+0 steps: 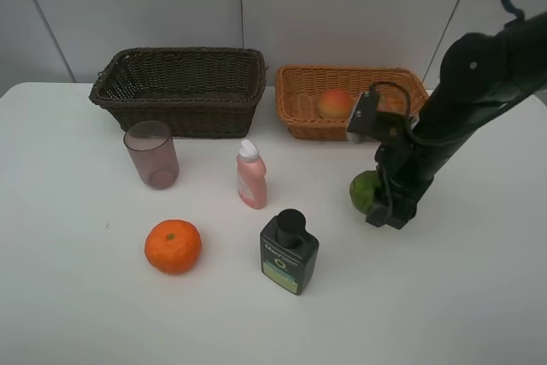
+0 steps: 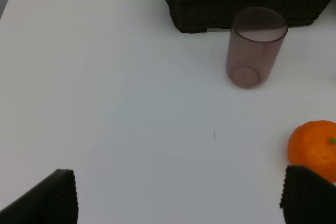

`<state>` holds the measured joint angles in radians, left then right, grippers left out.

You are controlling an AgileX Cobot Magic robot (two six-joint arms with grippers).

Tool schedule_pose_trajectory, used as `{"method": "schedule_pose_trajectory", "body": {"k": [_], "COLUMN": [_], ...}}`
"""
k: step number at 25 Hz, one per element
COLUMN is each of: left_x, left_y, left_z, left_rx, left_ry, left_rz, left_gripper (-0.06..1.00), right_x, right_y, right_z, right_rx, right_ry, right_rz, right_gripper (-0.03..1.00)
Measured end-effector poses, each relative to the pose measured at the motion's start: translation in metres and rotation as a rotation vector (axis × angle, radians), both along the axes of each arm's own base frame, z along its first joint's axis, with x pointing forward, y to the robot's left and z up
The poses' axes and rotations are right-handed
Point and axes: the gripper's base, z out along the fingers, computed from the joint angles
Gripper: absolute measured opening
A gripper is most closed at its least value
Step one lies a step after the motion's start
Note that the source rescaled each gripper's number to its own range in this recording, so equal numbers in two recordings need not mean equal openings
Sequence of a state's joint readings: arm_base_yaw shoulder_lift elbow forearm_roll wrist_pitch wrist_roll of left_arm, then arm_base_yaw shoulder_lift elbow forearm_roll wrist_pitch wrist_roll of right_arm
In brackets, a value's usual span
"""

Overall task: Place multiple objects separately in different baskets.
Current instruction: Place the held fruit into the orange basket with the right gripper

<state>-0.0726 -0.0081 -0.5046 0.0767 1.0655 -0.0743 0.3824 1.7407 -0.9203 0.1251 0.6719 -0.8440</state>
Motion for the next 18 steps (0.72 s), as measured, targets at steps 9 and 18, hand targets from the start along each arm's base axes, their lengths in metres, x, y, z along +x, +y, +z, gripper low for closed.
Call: {"method": "schedule_pose_trajectory", "body": {"k": [9,18], "left_x": [0.000,0.000], "left_y": [0.000,0.000], "left_z": [0.000,0.000], "left_rx": [0.000,0.000], "left_ry": [0.000,0.000], "left_rz": [0.000,0.000], "left_gripper": [1.00,1.00], "right_x": [0.031,0.056], "right_y": [0.014,0.017], "right_z": [0.066,0.107], "right_rx": [0.149,0.187], "right_ry": [0.017,-0.056], "right_rz": [-0.567,-0.818], "right_gripper": [0.40,0.40]}}
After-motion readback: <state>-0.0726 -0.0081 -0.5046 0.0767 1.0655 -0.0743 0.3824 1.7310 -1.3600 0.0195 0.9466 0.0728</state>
